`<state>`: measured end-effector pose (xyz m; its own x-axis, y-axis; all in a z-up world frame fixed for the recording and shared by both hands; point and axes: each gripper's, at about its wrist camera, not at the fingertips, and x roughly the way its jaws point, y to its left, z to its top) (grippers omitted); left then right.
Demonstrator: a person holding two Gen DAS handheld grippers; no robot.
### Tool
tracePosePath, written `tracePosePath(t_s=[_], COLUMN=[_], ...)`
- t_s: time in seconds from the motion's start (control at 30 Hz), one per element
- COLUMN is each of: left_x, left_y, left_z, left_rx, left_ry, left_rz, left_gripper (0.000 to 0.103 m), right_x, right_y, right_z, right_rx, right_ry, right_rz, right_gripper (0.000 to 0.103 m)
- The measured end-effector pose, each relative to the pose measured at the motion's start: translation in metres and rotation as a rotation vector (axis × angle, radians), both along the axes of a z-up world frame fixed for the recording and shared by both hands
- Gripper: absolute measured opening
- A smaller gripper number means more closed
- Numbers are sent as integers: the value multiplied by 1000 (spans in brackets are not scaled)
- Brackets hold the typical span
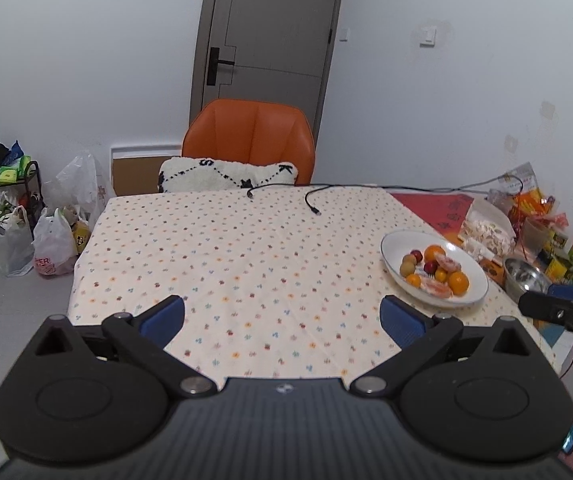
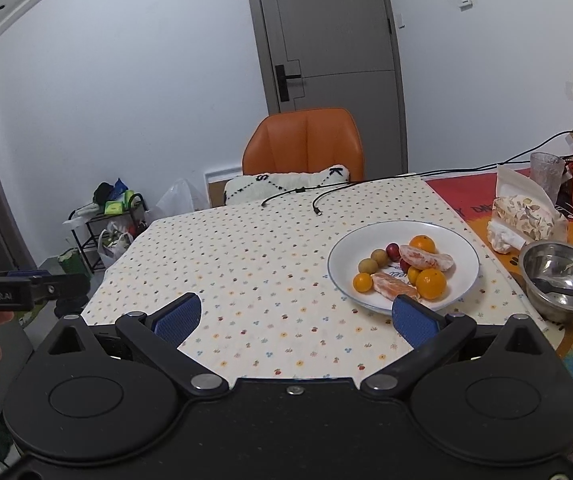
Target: Organize fruits
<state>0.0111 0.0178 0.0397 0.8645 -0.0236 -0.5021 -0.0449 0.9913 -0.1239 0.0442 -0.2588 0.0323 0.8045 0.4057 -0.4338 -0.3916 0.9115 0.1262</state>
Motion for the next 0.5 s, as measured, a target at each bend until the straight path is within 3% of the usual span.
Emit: tracePosePath(t_s=[0.5], left_x=[-14], left_y=[-21], left_z=[-12], left_rx=[41], left_ry=[50], left_rz=[-26], left_gripper=[103], right_x=[-21], right_y=[4], right_z=[-6], right_rx=[-26], right_ry=[-5], right_rz=[-7], right_gripper=[103])
